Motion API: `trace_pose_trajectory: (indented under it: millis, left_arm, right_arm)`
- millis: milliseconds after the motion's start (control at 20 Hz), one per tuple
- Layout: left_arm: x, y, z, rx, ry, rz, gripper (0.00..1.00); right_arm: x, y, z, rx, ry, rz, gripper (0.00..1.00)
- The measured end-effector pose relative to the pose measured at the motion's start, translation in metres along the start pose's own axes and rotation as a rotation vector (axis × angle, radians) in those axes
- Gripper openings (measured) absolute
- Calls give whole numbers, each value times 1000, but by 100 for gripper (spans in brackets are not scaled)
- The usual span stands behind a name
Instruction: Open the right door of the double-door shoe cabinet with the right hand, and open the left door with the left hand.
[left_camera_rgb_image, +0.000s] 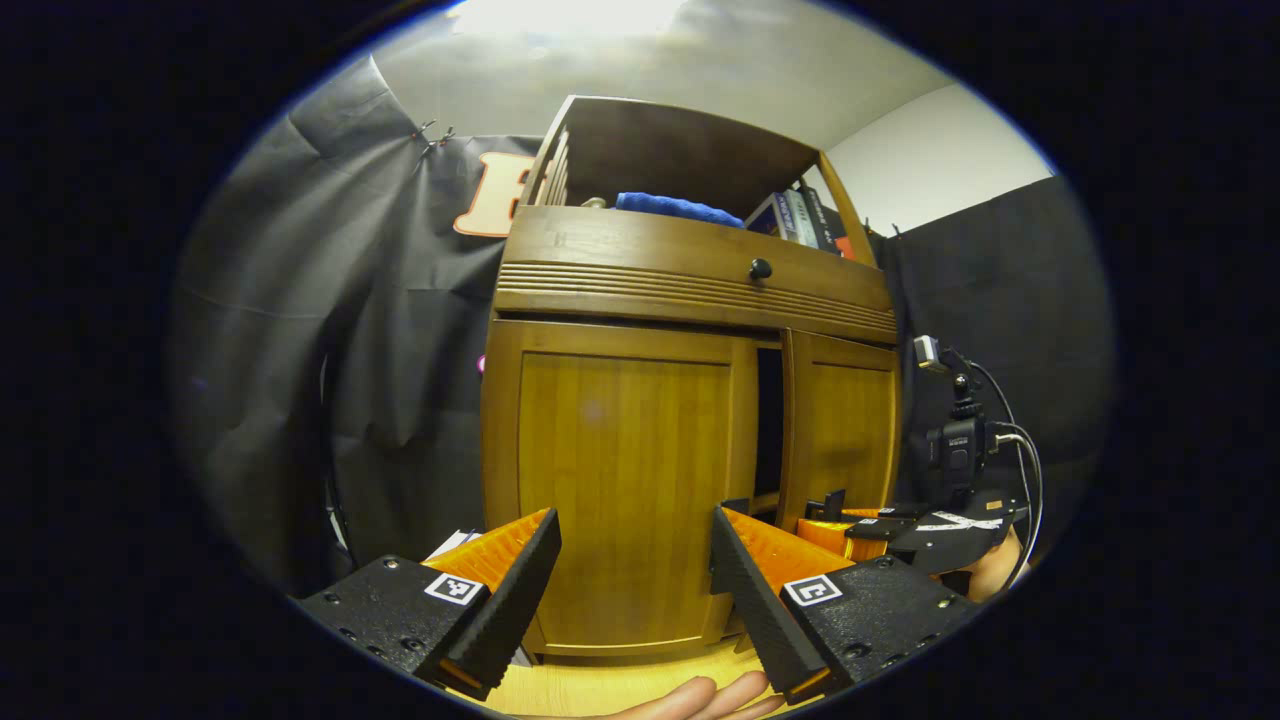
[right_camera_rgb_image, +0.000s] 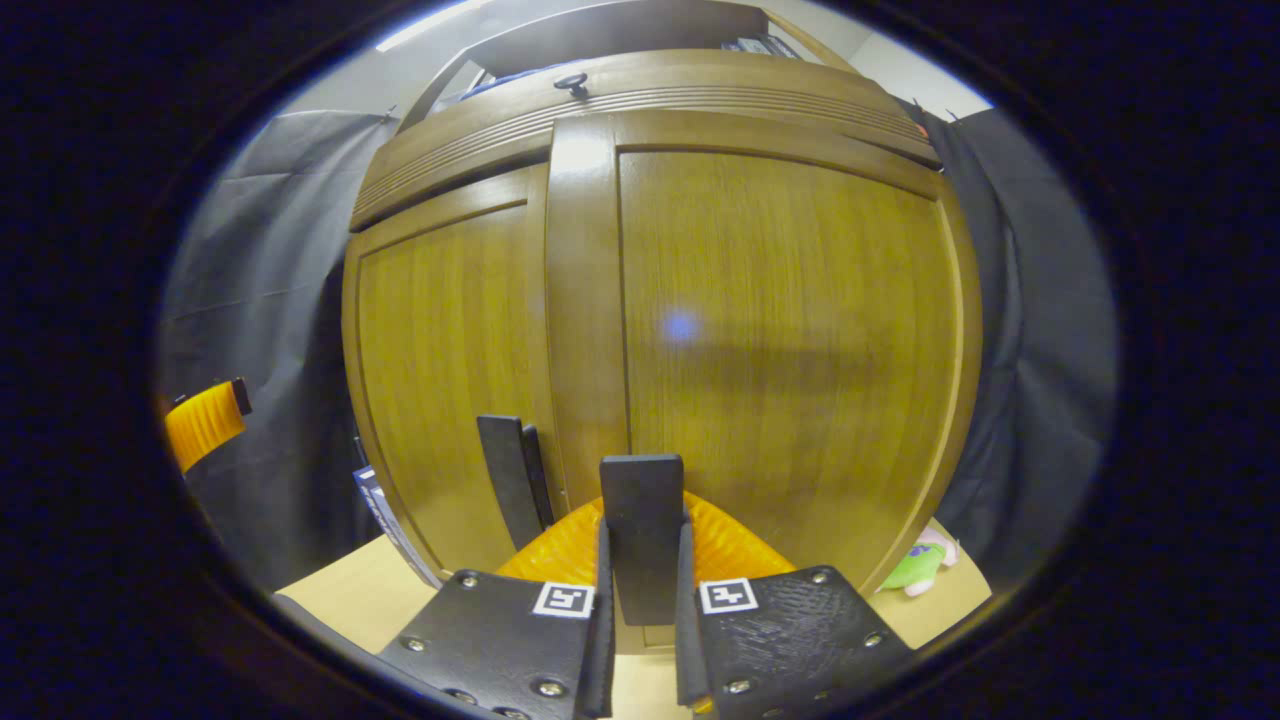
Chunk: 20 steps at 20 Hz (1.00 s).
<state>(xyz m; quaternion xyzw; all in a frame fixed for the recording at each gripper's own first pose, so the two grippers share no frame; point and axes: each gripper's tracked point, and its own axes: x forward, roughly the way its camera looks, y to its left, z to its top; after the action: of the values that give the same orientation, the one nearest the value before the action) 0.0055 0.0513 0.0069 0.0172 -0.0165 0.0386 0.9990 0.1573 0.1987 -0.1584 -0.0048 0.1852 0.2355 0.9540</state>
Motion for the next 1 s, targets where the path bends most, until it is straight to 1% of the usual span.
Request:
trace_pose_trajectory:
  millis: [50, 100, 200, 250, 300, 450, 500, 550, 650, 700, 750, 900, 950, 1000]
  left_arm:
    - [-2, 0, 1, -1, -4, -1, 89]
    - [-4, 0, 3, -2, -10, 0, 94]
    - [-7, -3, 6, 0, -18, -7, 94]
    - [-9, -4, 6, -2, -18, -12, 93]
    - [-10, -5, 6, -4, -19, -12, 88]
    - [-11, -3, 7, -3, -21, -5, 88]
    - [-10, -2, 7, -1, -19, -3, 93]
    - [-9, -1, 5, 0, -17, 2, 88]
    - [-8, 3, 4, -1, -11, 17, 88]
    - [-7, 3, 4, -3, -10, 20, 88]
    - [-7, 1, 4, -4, -10, 16, 93]
    - [-9, -1, 6, 0, -14, 8, 93]
    - [-10, -1, 6, -1, -17, 7, 88]
    - [-11, 0, 7, -2, -19, 7, 88]
  right_arm:
    - [-2, 0, 2, 1, 0, 6, 24]
    - [-2, 1, 5, 7, -1, 10, 24]
    - [-4, 1, 8, 20, -1, 18, 24]
    - [-6, 1, 10, 22, -2, 23, 24]
    - [-6, 1, 13, 27, -2, 27, 24]
    - [-10, 0, 15, 30, 3, 34, 24]
    - [-10, -1, 16, 31, 3, 33, 24]
    - [-10, -1, 18, 34, 4, 32, 24]
    - [-11, -2, 21, 32, 0, 27, 24]
    - [-12, -3, 23, 32, -1, 23, 29]
    - [-14, -4, 25, 32, -1, 20, 24]
    - [-23, -10, 26, 39, -5, 11, 24]
    - [-27, -10, 27, 43, -8, 11, 24]
    - [-30, -12, 28, 46, -11, 9, 19]
